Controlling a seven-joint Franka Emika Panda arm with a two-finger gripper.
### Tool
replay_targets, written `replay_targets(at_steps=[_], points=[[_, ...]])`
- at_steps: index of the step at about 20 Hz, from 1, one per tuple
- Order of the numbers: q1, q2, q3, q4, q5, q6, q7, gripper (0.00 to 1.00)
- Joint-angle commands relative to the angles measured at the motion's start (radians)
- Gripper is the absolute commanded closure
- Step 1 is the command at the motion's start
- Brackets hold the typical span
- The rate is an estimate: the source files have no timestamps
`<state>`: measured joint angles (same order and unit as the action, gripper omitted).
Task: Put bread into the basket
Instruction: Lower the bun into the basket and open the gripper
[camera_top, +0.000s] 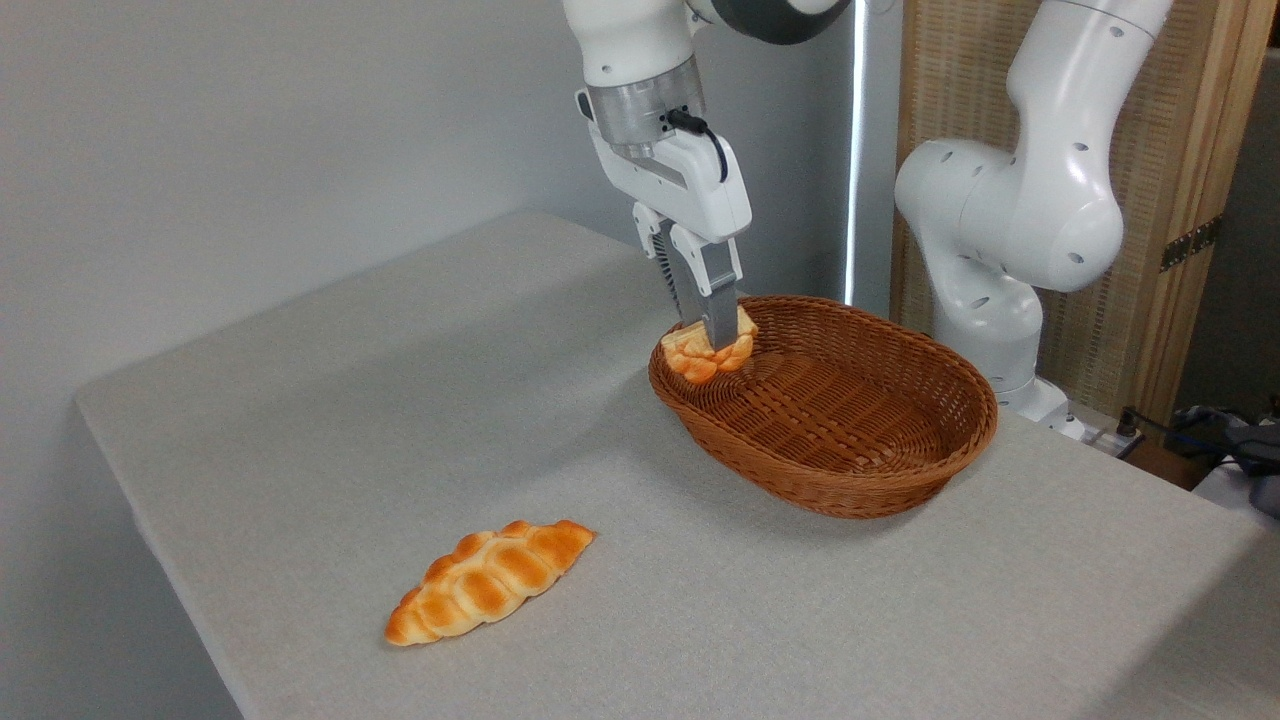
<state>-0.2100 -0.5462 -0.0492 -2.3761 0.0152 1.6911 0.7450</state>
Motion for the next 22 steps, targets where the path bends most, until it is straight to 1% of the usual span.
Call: replay_targets(at_steps=[1, 2, 3, 4, 5, 8, 9, 11, 13, 22], points=[[-0.103, -0.04, 0.101, -0.028, -0.003, -0.077, 0.017, 0.58], [-0.112, -0.037, 0.104, -0.034, -0.003, -0.08, 0.016, 0.58], [-0.115, -0.037, 0.103, -0.043, -0.003, -0.08, 0.017, 0.55], [-0.13, -0.032, 0.104, -0.049, -0.003, -0.08, 0.017, 0.52], [-0.132, -0.032, 0.103, -0.06, -0.001, -0.08, 0.019, 0.45], [-0.132, -0.028, 0.103, -0.068, -0.001, -0.08, 0.034, 0.1], [-0.132, -0.028, 0.103, -0.068, -0.001, -0.08, 0.034, 0.01], [-0.132, -0.018, 0.103, -0.068, -0.001, -0.08, 0.036, 0.0], [-0.149, -0.009, 0.103, -0.066, -0.001, -0.079, 0.036, 0.0], [-0.149, -0.008, 0.103, -0.057, 0.011, -0.077, 0.039, 0.0]])
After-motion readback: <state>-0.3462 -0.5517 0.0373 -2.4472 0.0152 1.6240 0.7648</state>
